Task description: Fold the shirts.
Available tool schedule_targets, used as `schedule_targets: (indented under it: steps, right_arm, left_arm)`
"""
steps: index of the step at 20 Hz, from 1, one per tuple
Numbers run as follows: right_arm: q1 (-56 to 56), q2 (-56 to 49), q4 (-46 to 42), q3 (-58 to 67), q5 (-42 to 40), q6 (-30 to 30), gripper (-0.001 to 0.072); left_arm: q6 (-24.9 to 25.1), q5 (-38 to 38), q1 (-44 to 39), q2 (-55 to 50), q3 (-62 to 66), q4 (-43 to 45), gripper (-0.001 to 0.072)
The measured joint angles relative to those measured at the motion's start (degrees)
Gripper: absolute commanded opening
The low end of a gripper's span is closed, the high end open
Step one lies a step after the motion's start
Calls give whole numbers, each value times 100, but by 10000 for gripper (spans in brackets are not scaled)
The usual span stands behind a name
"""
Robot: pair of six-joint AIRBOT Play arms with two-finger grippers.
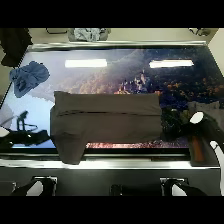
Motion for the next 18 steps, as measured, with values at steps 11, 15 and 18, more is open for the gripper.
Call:
schedule_targets:
  steps: [11, 15, 18]
  right_arm:
    - [13, -693, 37, 2293, -575, 131, 34]
    - [15, -1519, 273, 2968, -1019, 162, 34]
    - [15, -2061, 474, 3233, -1362, 184, 35]
  left_arm:
    - [-520, 472, -422, -951, 2297, -133, 23]
    - [-608, 726, -634, -2131, 3268, -354, 23]
    - [-710, 833, -778, -2938, 3901, -428, 24]
